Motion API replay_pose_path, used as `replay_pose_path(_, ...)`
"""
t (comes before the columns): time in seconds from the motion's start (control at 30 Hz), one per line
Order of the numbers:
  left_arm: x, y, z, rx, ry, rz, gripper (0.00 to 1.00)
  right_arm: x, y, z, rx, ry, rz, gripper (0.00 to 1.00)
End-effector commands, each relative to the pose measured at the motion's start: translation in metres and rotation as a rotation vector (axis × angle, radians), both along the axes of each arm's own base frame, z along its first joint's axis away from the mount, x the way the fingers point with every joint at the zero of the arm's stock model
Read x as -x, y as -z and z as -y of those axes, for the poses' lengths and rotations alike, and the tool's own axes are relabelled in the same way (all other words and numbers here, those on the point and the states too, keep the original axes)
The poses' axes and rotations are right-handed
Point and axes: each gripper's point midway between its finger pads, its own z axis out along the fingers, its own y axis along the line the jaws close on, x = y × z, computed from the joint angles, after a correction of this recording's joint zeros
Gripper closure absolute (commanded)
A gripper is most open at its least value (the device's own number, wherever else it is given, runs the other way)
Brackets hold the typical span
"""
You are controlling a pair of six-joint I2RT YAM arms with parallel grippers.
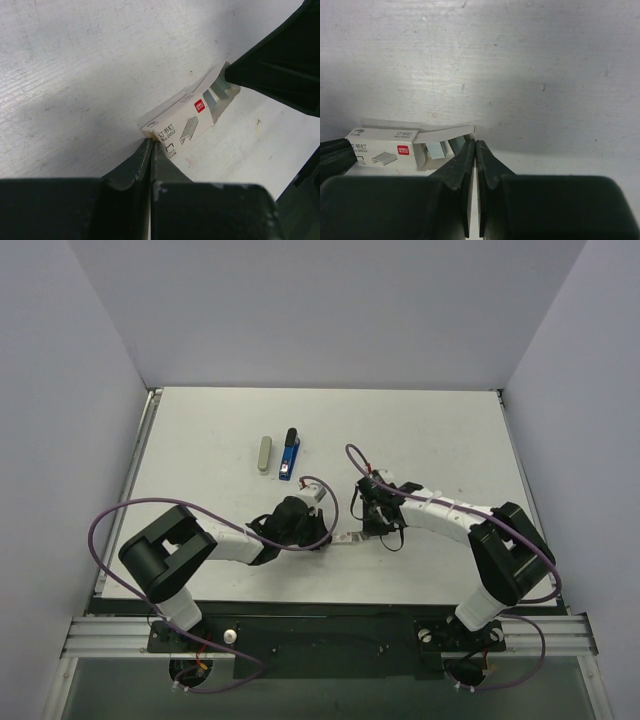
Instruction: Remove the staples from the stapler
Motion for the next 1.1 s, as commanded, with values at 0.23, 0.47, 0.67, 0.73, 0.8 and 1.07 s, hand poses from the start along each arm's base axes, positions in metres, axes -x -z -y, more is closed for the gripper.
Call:
replay_pose_path(0.23,0.022,0.029,-0.008,-0.098,0.056,-0.072,1.0,0.002,-0.004,0.008,-0.024,0.06,0.0,1.0)
replay_pose_path(0.47,0.022,0.029,-0.007,-0.099,0.06,-0.07,1.0,0.002,-0.005,0.005,-0.021,0.035,-0.003,1.0)
replay_pose_path(0.67,0.021,0.031,-0.006,-0.106,0.059,-0.076,1.0,0.004,-0.004,-0.001,-0.013,0.02,-0.003,1.0)
replay_pose_path(0.73,0.022,0.029,-0.005,-0.105,0.064,-0.072,1.0,0.002,-0.005,-0.006,-0.025,0.026,0.001,1.0)
replay_pose_path(0.8,0.022,0.029,-0.005,-0.116,0.062,-0.066,1.0,0.0,-0.005,-0.009,-0.026,0.032,-0.002,1.0)
replay_pose_path(1.07,0.02,0.028,-0.008,-0.14,0.045,-0.051,1.0,-0.004,-0.001,-0.017,-0.046,0.091,-0.005,1.0)
